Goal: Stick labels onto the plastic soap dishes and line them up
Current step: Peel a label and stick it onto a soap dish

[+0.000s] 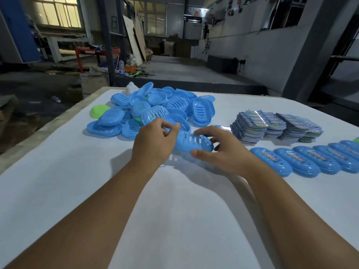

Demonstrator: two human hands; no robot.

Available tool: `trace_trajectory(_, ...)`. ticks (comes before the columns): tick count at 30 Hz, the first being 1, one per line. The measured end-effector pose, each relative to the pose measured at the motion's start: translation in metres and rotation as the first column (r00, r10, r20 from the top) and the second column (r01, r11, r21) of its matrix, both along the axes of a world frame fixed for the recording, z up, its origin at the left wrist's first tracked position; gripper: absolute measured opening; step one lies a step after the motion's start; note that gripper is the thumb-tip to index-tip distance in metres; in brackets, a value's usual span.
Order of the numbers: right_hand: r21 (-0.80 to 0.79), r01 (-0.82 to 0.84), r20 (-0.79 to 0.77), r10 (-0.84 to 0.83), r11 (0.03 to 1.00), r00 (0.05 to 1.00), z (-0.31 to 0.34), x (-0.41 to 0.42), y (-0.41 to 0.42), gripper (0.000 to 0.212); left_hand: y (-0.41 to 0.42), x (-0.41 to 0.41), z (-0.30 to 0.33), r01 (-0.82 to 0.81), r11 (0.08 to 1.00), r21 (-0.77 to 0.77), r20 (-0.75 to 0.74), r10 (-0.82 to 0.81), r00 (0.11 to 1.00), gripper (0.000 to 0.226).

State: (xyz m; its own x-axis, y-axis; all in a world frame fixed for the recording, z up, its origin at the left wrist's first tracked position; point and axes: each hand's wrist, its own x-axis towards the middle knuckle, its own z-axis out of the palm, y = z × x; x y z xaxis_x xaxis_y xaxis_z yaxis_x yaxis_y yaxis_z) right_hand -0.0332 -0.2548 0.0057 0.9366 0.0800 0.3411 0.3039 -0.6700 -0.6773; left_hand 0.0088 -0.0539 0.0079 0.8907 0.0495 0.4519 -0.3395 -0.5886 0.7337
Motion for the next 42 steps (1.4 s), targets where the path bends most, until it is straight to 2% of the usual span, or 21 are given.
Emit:
trace_trajectory(2, 0.010, -0.026, -0.069, 0.027, 1.000, 0.997, -0.002, -0.004, 0.000, 0.054, 0.000, -0.002, -0.001, 0.042, 0.998, 0.046, 0.076, -0.045, 0.996, 0.022)
trace_trajectory(4, -0.016, -0.021, -0.100, 0.020, 1.000, 0.995, -0.002, -0.006, 0.000, 0.055, -0.002, -0.005, -0.003, 0.165, 0.981, 0.106, 0.108, -0.177, 0.978, 0.016)
trace_trajectory(6, -0.044, -0.010, -0.124, 0.005, 0.999, 0.992, -0.001, -0.006, -0.002, 0.046, -0.004, -0.007, -0.006, 0.300, 0.929, 0.217, 0.078, -0.323, 0.943, 0.013)
trace_trajectory(8, -0.071, -0.014, -0.178, 0.001, 0.997, 0.984, -0.001, -0.006, -0.002, 0.042, -0.006, -0.007, -0.008, 0.369, 0.862, 0.348, 0.019, -0.400, 0.916, 0.010)
trace_trajectory(11, -0.011, -0.002, -0.237, -0.001, 1.000, 0.971, 0.001, -0.006, -0.006, 0.048, -0.006, -0.006, -0.008, 0.398, 0.826, 0.399, -0.056, -0.411, 0.910, 0.012)
trace_trajectory(13, 0.082, 0.100, -0.215, -0.080, 0.992, 0.973, 0.003, -0.002, -0.014, 0.048, -0.005, -0.004, -0.009, 0.397, 0.822, 0.408, -0.068, -0.406, 0.911, 0.015)
trace_trajectory(14, 0.065, 0.183, -0.190, -0.168, 0.981, 0.967, 0.004, 0.001, -0.019, 0.047, -0.005, -0.003, -0.010, 0.396, 0.821, 0.412, -0.070, -0.405, 0.912, 0.016)
trace_trajectory(17, -0.240, 0.407, -0.099, -0.439, 0.881, 0.893, 0.003, 0.011, -0.034, 0.054, -0.005, -0.003, -0.010, 0.387, 0.824, 0.414, -0.060, -0.400, 0.915, 0.017)
trace_trajectory(18, -0.277, 0.439, -0.097, -0.480, 0.855, 0.872, 0.001, 0.014, -0.036, 0.056, -0.006, -0.002, -0.010, 0.382, 0.825, 0.416, -0.056, -0.396, 0.916, 0.017)
trace_trajectory(21, -0.267, 0.474, -0.110, -0.515, 0.839, 0.850, -0.002, 0.019, -0.035, 0.058, -0.006, -0.002, -0.010, 0.369, 0.829, 0.421, -0.045, -0.387, 0.921, 0.017)
trace_trajectory(24, -0.281, 0.507, -0.068, -0.544, 0.815, 0.836, -0.004, 0.021, -0.030, 0.049, -0.007, -0.002, -0.010, 0.369, 0.830, 0.417, -0.050, -0.385, 0.922, 0.016)
trace_trajectory(27, -0.334, 0.526, -0.026, -0.565, 0.782, 0.825, -0.005, 0.024, -0.028, 0.015, -0.007, -0.001, -0.010, 0.373, 0.834, 0.407, -0.043, -0.391, 0.919, 0.015)
trace_trajectory(29, -0.344, 0.554, -0.011, -0.593, 0.758, 0.805, -0.005, 0.025, -0.027, 0.028, -0.007, -0.002, -0.010, 0.368, 0.839, 0.401, -0.034, -0.388, 0.921, 0.015)
trace_trajectory(33, -0.265, 0.635, 0.090, -0.637, 0.726, 0.765, 0.003, 0.020, -0.028, 0.030, -0.009, -0.003, -0.010, 0.347, 0.872, 0.346, -0.001, -0.370, 0.929, 0.013)
trace_trajectory(36, -0.078, 0.629, 0.396, -0.555, 0.774, 0.732, 0.012, 0.014, -0.020, 0.026, -0.010, -0.003, -0.007, 0.324, 0.916, 0.239, 0.020, -0.338, 0.941, 0.018)
trace_trajectory(39, -0.010, 0.533, 0.658, -0.396, 0.846, 0.641, 0.019, 0.001, 0.002, 0.015, -0.012, -0.003, -0.004, 0.299, 0.954, 0.035, -0.048, -0.298, 0.954, 0.035)
trace_trajectory(42, -0.075, 0.397, 0.728, -0.222, 0.915, 0.649, 0.017, -0.009, 0.026, 0.009, -0.012, 0.002, 0.003, 0.210, 0.949, -0.233, -0.153, -0.250, 0.956, 0.050)
